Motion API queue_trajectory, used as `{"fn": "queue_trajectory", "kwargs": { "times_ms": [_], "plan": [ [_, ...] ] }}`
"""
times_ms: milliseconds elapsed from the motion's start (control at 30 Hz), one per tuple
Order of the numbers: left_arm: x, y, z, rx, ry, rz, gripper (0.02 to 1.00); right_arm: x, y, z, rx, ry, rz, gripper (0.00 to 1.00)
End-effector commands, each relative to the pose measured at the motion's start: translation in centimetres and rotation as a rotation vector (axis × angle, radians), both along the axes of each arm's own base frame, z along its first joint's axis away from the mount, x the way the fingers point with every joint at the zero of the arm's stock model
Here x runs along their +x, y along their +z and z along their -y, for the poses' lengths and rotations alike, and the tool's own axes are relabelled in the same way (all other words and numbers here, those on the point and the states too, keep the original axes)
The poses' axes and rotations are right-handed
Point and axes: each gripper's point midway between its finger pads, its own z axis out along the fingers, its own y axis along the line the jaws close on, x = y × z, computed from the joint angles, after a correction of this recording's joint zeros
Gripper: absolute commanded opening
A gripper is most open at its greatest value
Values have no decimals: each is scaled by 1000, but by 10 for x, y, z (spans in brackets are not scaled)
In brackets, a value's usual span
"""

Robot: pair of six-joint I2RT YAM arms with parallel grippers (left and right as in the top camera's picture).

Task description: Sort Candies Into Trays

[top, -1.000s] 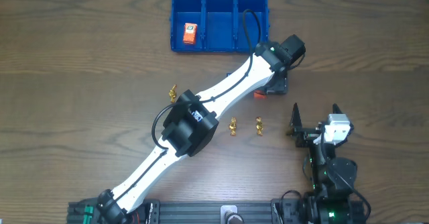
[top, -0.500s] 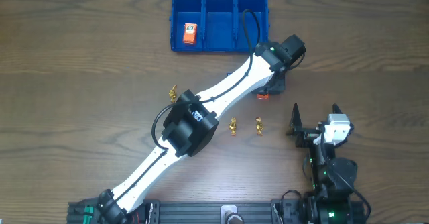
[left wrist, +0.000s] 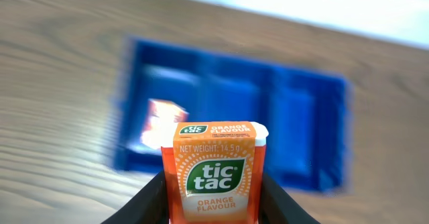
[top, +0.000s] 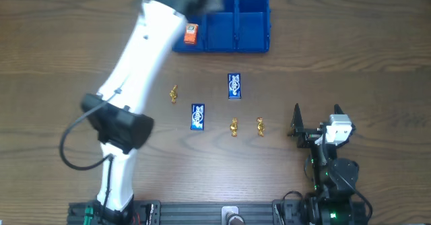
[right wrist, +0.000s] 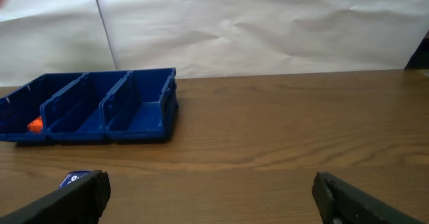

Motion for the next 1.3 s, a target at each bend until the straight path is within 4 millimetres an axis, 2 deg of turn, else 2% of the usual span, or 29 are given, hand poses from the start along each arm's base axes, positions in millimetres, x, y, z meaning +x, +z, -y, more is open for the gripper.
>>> {"fn": "queue_trajectory", "kwargs": {
  "times_ms": [33, 367, 467, 533, 633, 667, 700, 733, 767, 833, 933, 1000, 1033, 1133, 1200, 1300],
  "plan": [
    [21, -59, -35, 80, -80, -118, 354, 0, 0, 3, -14, -12, -2, 998],
    [27, -126, -35, 124, -147, -237, 358, 0, 0, 3, -14, -12, -2, 998],
    [27, -139, -34, 123, -151, -257, 358, 0, 0, 3, -14, -12, -2, 998],
    [27, -140, -34, 124, -151, -258, 382, 0, 0, 3, -14, -12, -2, 998],
    [27, -140, -34, 123, -151, -259, 531, 0, 0, 3, -14, -12, -2, 998],
    [27, -140, -34, 123, -151, -259, 599, 0, 0, 3, -14, -12, -2, 998],
    [27, -139, -34, 123, -150, -259, 709, 0, 0, 3, -14, -12, -2, 998],
    [28, -135, -36, 115, -136, -252, 805, 0, 0, 3, -14, -12, -2, 998],
    [28, -129, -38, 106, -126, -243, 858, 0, 0, 3, -14, -12, -2, 998],
    [28, -106, -46, 88, -103, -207, 890, 0, 0, 3, -14, -12, -2, 998],
    [21, -50, -68, 56, -66, -74, 912, 0, 0, 3, -14, -12, -2, 998],
    [8, -15, -86, 31, -45, 41, 941, 0, 0, 3, -14, -12, -2, 998],
    [-7, 8, -101, 11, -22, 124, 961, 0, 0, 3, -14, -12, -2, 998],
    [-59, 47, -137, -7, 16, 286, 993, 0, 0, 3, -14, -12, -2, 998],
    [-95, 62, -153, 18, 4, 372, 1000, 0, 0, 3, -14, -12, -2, 998],
    [-151, 73, -173, 68, -14, 499, 1000, 0, 0, 3, -14, -12, -2, 998]
  ]
}}
